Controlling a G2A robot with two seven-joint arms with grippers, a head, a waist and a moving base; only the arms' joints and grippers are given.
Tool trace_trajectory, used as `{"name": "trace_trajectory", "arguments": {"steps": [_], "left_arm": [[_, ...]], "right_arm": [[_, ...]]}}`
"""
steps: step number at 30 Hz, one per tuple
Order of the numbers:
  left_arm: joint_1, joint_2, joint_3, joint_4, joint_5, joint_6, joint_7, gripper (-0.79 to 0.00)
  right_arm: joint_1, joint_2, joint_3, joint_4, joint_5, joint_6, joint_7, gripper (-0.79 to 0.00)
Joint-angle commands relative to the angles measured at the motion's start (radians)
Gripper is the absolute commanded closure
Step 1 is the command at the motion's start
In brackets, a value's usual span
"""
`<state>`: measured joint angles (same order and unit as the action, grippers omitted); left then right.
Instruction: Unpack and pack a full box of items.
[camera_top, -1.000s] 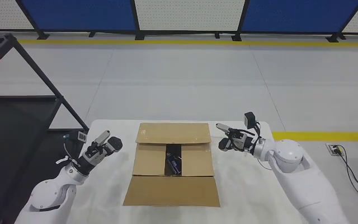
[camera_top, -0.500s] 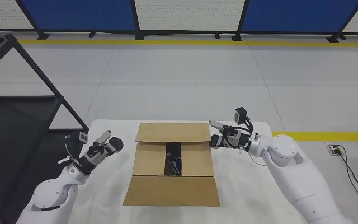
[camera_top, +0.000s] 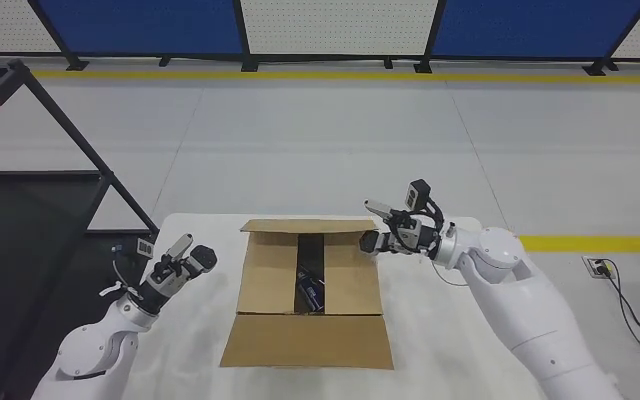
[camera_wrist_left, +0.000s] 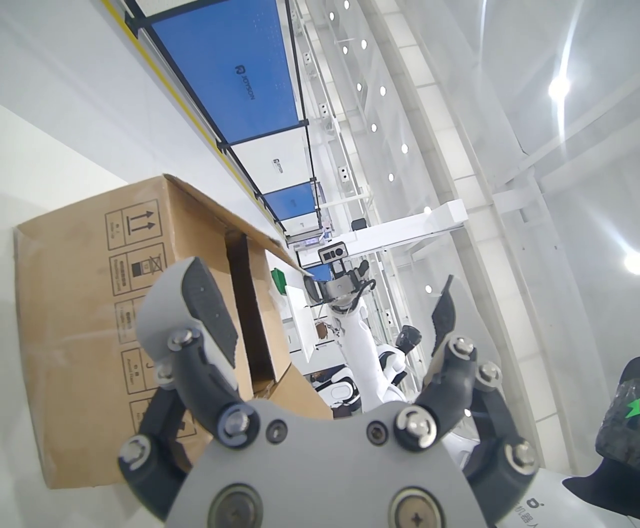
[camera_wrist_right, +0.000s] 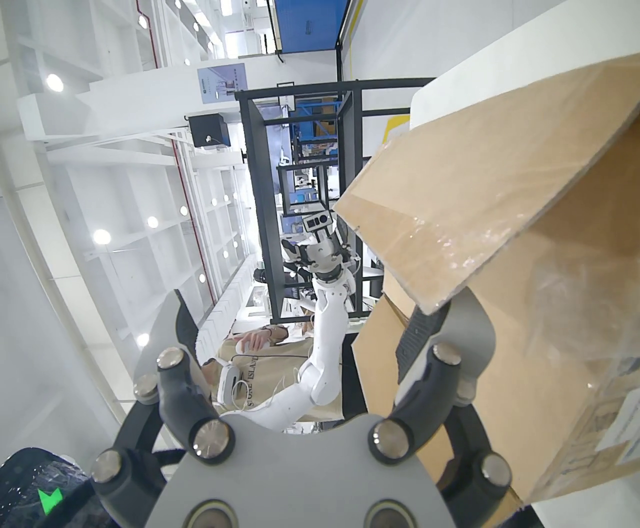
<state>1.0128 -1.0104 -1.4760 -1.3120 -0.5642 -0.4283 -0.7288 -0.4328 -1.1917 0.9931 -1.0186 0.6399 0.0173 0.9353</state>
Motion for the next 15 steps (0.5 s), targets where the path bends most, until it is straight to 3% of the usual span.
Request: {"name": "trace_trajectory", "arguments": {"steps": [1,12,15], "left_arm": [[0.004,-0.001,-0.001,0.001,-0.004,-0.003,-0.001,-0.785],[0.025,-0.006,-0.008,-0.001,-0.019,-0.011,0.007,-0.785],[0.028,-0.007,-0.010,-0.002,-0.021,-0.014,0.006,-0.785]], "right_arm": [[0.009,-0.009,-0.010,0.003,0.000,-0.011,-0.051,-0.785],[0.054,-0.063,-0.070,0.000,-0.063,-0.068,-0.377,-0.785],[0.080,-0.079,-0.097,0.016,-0.089,-0.044,-0.410,-0.785]]}}
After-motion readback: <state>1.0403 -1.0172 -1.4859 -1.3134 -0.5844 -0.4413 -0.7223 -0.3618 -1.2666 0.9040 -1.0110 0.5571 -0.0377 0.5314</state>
